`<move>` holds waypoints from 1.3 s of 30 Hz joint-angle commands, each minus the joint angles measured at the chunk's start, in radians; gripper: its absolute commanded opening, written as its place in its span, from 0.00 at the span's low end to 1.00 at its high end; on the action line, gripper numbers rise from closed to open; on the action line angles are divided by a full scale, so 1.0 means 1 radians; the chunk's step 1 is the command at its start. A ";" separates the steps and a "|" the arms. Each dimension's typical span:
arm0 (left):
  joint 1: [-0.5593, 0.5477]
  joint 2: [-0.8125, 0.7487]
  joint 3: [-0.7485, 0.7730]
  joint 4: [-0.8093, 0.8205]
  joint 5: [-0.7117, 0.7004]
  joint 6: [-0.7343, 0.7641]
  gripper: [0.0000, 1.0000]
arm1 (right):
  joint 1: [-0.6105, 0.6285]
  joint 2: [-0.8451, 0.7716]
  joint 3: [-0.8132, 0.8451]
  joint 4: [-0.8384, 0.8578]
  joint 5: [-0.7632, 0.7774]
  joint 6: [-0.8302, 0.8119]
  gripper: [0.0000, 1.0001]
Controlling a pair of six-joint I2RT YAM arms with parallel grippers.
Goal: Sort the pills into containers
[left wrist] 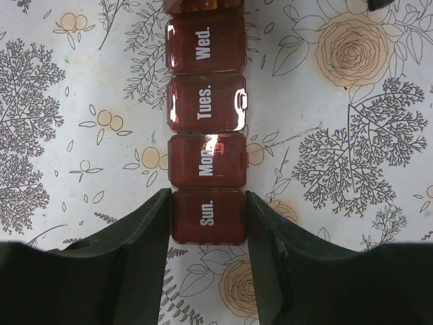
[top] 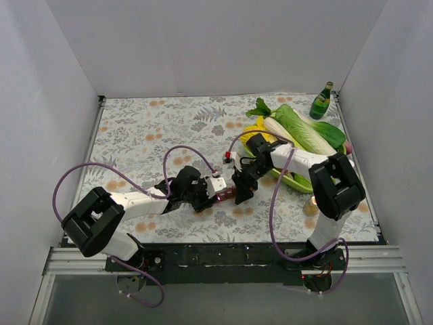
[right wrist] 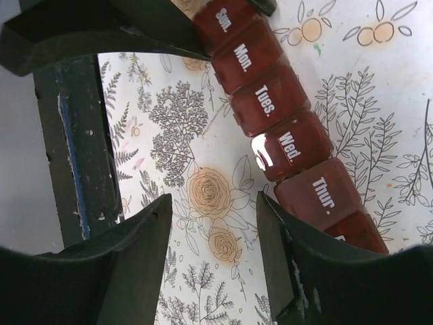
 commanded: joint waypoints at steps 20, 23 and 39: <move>0.003 0.000 0.010 -0.089 0.005 -0.013 0.16 | -0.007 -0.013 0.247 -0.053 0.106 -0.012 0.07; 0.003 0.000 0.010 -0.089 0.010 -0.016 0.16 | -0.007 0.016 0.235 -0.008 0.194 0.016 0.01; 0.003 0.037 0.032 -0.104 0.005 -0.032 0.17 | 0.016 0.041 0.120 -0.052 0.196 -0.042 0.01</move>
